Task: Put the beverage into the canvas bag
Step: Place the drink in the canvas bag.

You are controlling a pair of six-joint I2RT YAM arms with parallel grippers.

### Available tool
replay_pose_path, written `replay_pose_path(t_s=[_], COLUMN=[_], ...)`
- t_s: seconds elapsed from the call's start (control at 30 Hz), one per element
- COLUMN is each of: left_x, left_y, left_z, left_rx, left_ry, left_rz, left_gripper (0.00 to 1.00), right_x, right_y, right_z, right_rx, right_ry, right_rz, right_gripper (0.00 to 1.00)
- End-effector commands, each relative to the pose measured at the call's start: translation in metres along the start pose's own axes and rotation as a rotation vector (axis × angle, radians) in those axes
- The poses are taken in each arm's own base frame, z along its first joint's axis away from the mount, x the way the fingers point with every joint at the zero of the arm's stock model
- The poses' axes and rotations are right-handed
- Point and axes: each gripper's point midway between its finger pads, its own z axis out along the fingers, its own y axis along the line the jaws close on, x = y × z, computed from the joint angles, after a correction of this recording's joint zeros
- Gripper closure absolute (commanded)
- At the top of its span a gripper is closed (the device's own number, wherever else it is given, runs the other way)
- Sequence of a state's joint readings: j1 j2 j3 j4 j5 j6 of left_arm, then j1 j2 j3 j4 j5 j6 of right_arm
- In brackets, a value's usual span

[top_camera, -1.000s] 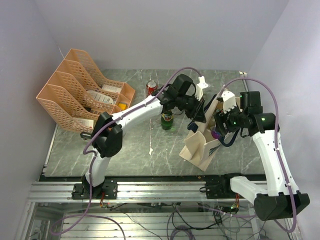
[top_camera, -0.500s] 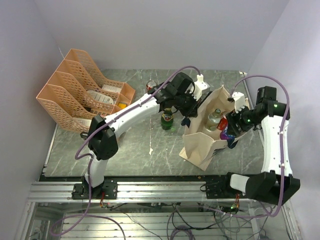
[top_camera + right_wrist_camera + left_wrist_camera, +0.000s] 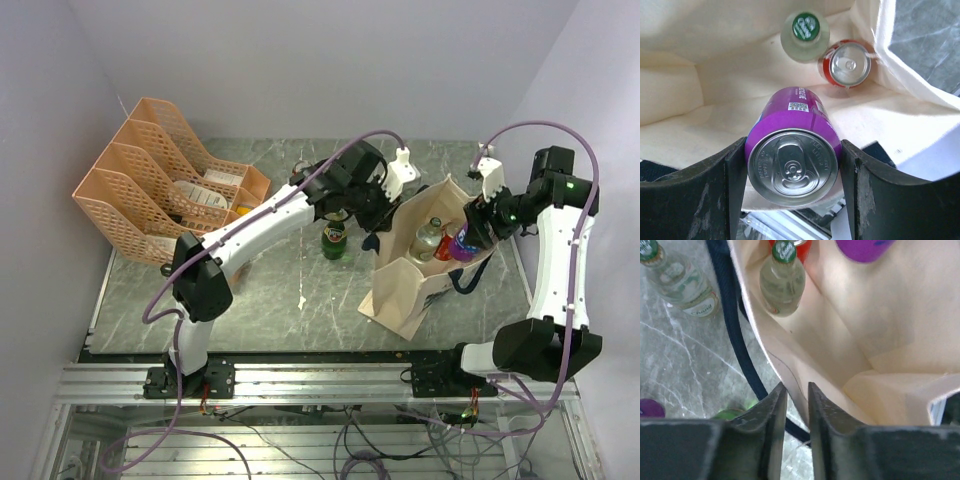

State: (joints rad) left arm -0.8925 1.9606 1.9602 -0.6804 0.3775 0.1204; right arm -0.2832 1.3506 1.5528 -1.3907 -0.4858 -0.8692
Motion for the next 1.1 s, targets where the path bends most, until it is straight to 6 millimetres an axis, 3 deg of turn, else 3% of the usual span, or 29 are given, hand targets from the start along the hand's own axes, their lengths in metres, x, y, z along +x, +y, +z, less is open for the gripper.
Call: replay_pose_path(t_s=[0.0, 0.17, 0.23, 0.3, 0.43, 0.73, 1.07], left_x=[-0.068, -0.113, -0.124, -0.124, -0.095, -0.034, 0.003], left_y=[-0.006, -0.016, -0.029, -0.049, -0.086, -0.124, -0.133], left_z=[-0.046, -0.062, -0.070, -0.070, -0.054, -0.020, -0.009], left_rx=[-0.019, 0.023, 0.083, 0.147, 0.268, 0.426, 0.494], left_ry=[-0.185, -0.285, -0.318, -0.320, -0.237, -0.031, 0.061], left_rz=[0.125, 0.192, 0.224, 0.281, 0.396, 0.677, 0.793], left_gripper=[0.57, 0.17, 0.08, 0.06, 0.08, 0.07, 0.07], right_x=[-0.032, -0.034, -0.034, -0.030, -0.022, -0.009, 0.000], right_y=[0.000, -0.003, -0.004, -0.002, 0.009, 0.029, 0.030], right_z=[-0.010, -0.002, 0.002, 0.007, 0.022, 0.053, 0.093], right_rx=[-0.018, -0.048, -0.047, -0.052, -0.063, -0.076, -0.029], right_ry=[-0.123, -0.133, -0.135, -0.128, -0.112, -0.059, -0.042], right_rz=[0.016, 0.018, 0.024, 0.012, -0.005, -0.036, -0.004], right_gripper=[0.99, 0.99, 0.99, 0.99, 0.99, 1.00, 1.00])
